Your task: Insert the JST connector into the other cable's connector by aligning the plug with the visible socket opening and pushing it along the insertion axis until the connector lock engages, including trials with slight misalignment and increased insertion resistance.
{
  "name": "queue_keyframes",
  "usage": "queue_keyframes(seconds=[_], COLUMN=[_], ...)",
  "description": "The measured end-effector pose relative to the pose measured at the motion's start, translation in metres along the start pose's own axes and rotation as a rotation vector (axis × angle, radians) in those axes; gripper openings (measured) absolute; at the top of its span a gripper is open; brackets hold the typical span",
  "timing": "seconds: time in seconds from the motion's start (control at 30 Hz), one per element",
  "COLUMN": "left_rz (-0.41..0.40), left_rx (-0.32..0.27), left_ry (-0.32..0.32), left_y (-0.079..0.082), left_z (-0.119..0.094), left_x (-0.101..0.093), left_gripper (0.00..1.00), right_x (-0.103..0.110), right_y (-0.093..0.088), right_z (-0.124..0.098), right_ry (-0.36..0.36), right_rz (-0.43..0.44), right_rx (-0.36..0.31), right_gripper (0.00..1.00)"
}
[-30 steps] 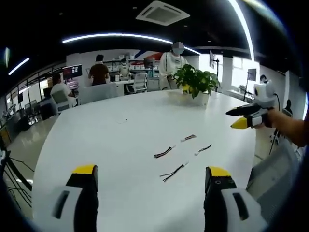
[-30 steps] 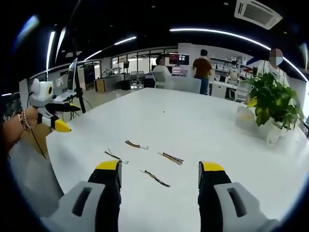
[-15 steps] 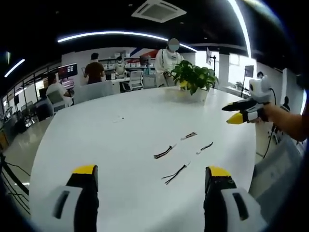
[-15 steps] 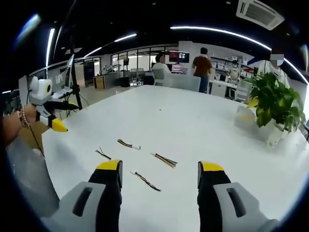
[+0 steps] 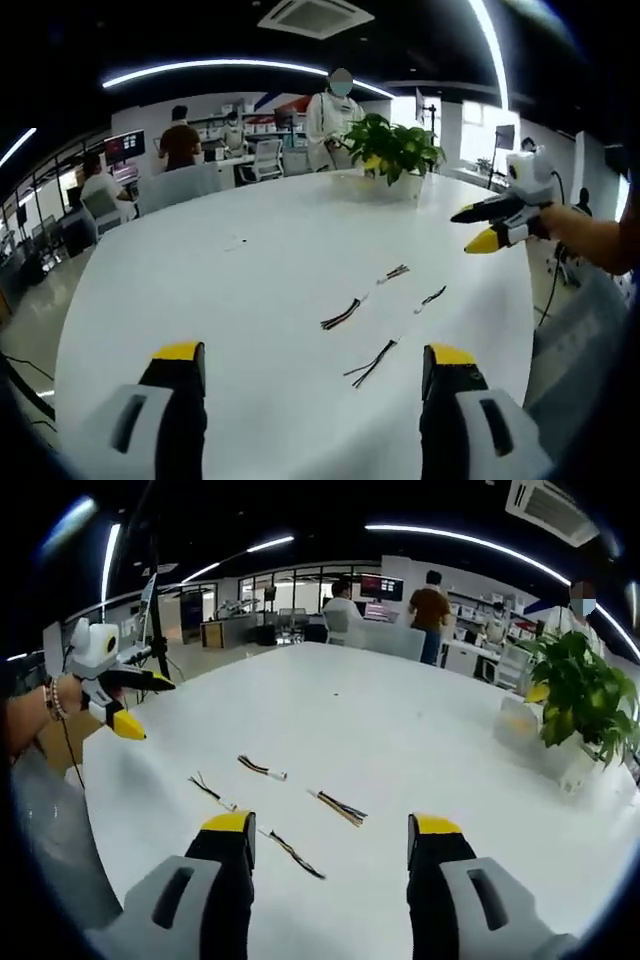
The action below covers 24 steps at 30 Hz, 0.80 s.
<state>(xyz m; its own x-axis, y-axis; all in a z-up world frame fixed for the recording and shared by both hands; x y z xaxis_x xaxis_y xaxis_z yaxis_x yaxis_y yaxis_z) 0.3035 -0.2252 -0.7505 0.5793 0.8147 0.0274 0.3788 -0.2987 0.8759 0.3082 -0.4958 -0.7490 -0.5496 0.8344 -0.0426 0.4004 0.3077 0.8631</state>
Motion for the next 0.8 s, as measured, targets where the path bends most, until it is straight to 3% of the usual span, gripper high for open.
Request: queue_keyframes(seconds=[0.27,0.47,0.8], left_rz=[0.028,0.065,0.091], left_rx=[-0.003,0.008,0.021], left_ry=[-0.040,-0.048,-0.090], left_y=[0.001,-0.001,-0.006], left_z=[0.017,0.033,0.055], left_x=[0.004,0.010,0.011], left_gripper=[0.87,0.86,0.83], right_x=[-0.006,-0.009,-0.009], right_y=[-0.003,-0.006,-0.013], right_z=[0.012,0.021,0.038], right_ry=[0.004,0.000,0.045], right_rz=[-0.044,-0.158,-0.172], right_rx=[0.032,0.068,0.097], right_gripper=[0.58,0.57,0.56])
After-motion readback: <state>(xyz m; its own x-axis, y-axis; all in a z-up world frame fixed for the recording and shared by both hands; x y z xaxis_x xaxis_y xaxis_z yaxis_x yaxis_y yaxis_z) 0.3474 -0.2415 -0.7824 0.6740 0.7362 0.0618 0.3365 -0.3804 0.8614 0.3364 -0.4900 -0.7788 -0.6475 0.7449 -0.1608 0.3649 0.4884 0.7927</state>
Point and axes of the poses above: the point that each gripper's makers call its tool centre point, and the gripper's own axes: z roughly forward along the fingers, x roughly to its left, y roughly out of its top, the point moved 1 cm from there along -z, roughly backward along the fingers
